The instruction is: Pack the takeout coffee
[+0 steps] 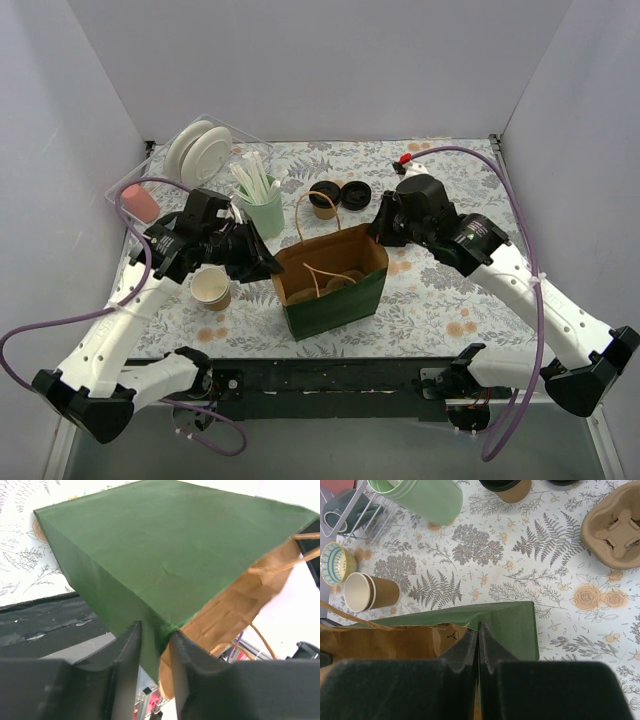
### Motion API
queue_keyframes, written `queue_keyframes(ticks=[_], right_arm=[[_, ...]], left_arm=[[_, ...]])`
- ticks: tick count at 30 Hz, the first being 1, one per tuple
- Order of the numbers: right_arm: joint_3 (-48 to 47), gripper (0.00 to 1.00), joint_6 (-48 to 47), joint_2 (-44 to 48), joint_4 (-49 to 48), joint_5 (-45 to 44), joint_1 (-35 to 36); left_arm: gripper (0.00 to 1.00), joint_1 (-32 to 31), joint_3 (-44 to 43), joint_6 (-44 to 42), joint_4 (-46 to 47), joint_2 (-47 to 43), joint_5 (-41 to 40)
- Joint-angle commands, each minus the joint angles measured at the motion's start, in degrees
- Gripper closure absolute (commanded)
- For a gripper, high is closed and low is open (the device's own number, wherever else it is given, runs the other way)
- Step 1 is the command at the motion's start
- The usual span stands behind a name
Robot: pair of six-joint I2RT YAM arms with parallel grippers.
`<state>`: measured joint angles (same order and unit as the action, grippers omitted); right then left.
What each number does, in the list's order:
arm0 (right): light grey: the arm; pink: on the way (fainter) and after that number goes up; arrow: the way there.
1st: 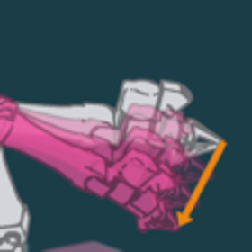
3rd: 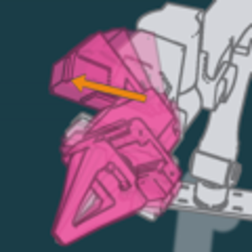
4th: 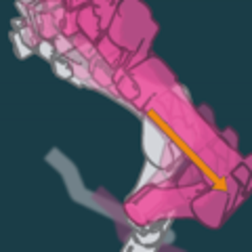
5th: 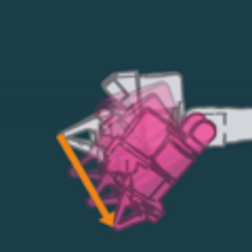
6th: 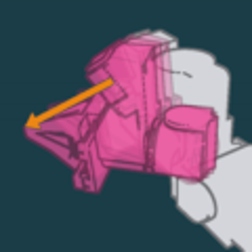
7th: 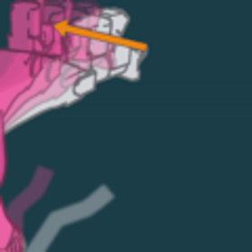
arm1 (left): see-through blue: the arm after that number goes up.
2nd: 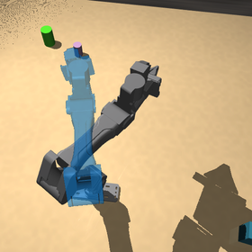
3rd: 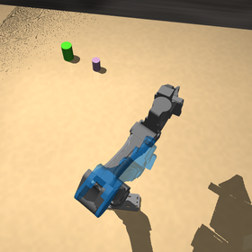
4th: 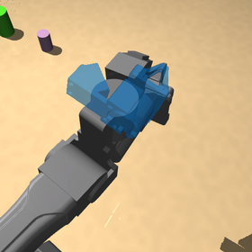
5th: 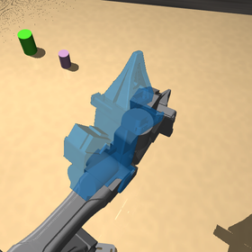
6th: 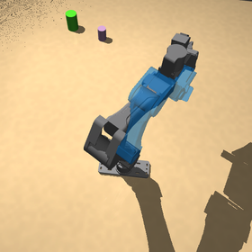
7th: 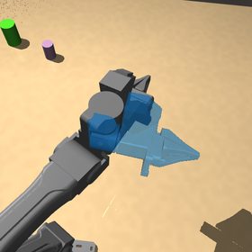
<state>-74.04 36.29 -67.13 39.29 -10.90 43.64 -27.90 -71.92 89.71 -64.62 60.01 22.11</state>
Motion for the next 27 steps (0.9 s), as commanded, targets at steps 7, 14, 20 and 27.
queue_keyframes(ticks=[7,14,20,27], right_arm=[[3.6,0.81,-7.5,3.4,-11.6,8.4,0.3],[0.5,0.48,-13.5,5.1,-13.6,14.7,0.3],[-6.5,0.31,-19.3,4.6,-11.5,14.9,0.1],[-6.1,0.14,-21.9,6.9,-15.3,6.4,-0.1]], left_arm=[[1.0,-0.4,-9.8,-9.7,-0.6,5.0,-9.6],[1.0,-0.4,-7.2,-17.8,4.9,1.9,-11.0],[1.0,-0.4,-5.4,-25.5,7.5,-1.6,-10.1],[1.0,-0.4,-0.9,-30.4,9.8,-7.0,-8.1]])
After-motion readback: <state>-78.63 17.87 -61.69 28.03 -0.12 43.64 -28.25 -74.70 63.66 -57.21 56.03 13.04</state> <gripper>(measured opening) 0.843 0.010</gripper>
